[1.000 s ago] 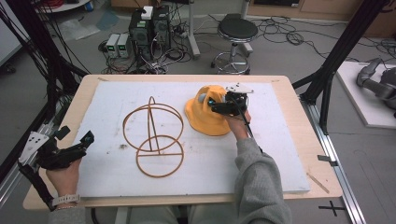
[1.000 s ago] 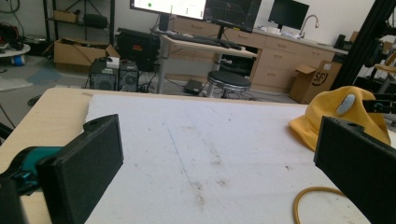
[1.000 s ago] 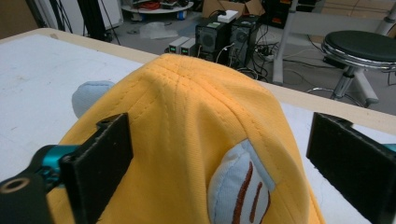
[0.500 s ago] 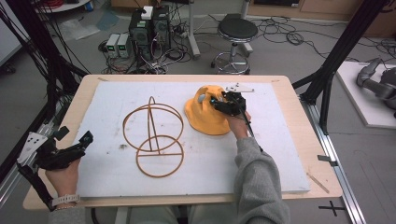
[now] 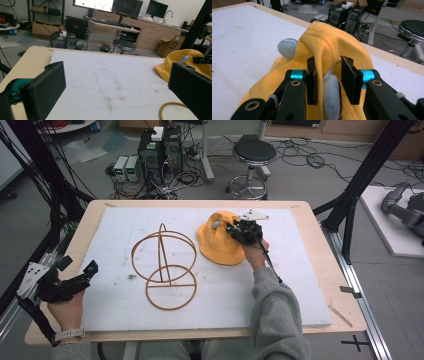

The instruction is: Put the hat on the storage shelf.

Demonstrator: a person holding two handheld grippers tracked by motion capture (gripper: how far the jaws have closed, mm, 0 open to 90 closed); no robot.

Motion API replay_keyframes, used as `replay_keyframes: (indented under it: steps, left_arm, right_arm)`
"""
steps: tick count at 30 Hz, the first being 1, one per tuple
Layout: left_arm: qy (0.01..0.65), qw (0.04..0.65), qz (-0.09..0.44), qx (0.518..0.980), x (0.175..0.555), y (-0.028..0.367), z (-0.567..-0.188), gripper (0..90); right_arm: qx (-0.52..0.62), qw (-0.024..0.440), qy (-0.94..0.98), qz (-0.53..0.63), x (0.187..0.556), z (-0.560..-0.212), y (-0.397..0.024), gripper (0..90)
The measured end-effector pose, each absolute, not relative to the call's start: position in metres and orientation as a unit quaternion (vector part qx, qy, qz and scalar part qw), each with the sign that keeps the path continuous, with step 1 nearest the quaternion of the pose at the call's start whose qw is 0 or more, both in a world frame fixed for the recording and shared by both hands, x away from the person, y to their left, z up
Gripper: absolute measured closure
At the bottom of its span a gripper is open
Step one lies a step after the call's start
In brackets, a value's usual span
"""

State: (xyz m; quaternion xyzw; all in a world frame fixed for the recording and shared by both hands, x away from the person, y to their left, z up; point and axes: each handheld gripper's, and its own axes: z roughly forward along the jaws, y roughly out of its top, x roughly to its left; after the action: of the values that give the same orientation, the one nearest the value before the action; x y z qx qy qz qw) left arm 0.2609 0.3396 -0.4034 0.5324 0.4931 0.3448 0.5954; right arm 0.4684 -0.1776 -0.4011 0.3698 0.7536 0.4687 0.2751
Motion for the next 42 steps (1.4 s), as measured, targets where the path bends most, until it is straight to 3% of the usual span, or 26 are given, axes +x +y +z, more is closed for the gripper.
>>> replay_keyframes:
  steps: [10,20,28,42]
  left_arm:
    - [0.496,0.593,0.346,0.532,0.261,0.341,-0.405,1.7]
    - [0.496,0.592,0.346,0.534,0.261,0.339,-0.404,1.6]
    - [0.495,0.592,0.344,0.535,0.262,0.338,-0.404,1.7]
    - [0.493,0.595,0.342,0.534,0.262,0.336,-0.402,1.7]
  right_arm:
    - [0.360,0.284,0.748,0.479,0.465,-0.394,-0.183,82.1]
    - [0.354,0.322,0.706,0.522,0.452,-0.369,-0.195,83.4]
    - [0.358,0.326,0.676,0.555,0.440,-0.348,-0.208,83.5]
    - [0.320,0.354,0.646,0.597,0.416,-0.287,-0.209,83.4]
